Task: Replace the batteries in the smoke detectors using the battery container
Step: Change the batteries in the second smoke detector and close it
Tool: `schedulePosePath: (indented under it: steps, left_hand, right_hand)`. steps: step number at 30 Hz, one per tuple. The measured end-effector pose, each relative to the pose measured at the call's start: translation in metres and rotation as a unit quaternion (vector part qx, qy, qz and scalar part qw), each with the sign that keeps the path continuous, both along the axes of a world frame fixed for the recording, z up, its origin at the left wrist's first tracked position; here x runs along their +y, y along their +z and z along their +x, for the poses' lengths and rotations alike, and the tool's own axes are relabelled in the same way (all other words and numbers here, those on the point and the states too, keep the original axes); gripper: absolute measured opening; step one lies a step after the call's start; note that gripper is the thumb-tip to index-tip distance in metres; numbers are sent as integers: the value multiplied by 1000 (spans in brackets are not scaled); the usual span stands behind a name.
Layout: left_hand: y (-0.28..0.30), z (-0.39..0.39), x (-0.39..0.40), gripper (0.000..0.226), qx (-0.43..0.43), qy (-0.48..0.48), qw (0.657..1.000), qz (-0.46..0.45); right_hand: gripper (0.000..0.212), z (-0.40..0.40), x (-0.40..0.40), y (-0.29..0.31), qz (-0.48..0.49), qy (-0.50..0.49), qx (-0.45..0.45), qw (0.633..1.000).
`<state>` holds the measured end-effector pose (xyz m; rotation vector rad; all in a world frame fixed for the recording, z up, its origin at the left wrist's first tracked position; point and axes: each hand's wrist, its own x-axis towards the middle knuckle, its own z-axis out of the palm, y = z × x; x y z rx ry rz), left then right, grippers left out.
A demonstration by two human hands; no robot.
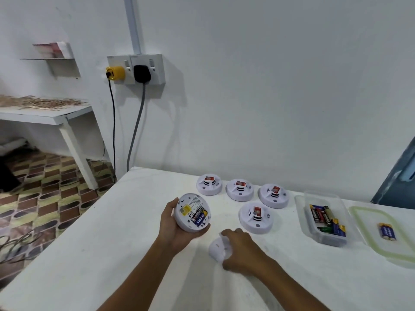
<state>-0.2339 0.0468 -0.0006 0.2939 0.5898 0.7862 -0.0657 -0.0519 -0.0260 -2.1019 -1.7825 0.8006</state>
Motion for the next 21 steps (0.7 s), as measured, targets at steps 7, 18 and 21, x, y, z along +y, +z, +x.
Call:
schedulePosePath:
  steps: [7,18,21]
  left_hand:
    - [10,52,-5,81,-23,-79,995,59]
    - [40,271,-81,49,-47,-152,986,56]
    - [40,330,-104,50,-35,-149,986,60]
  right_hand:
    - [44,50,-20,31,121,-72,122,982]
    - [24,236,-103,67,245,-217,263,908]
    - [23,285,-125,64,243,-228,269,904]
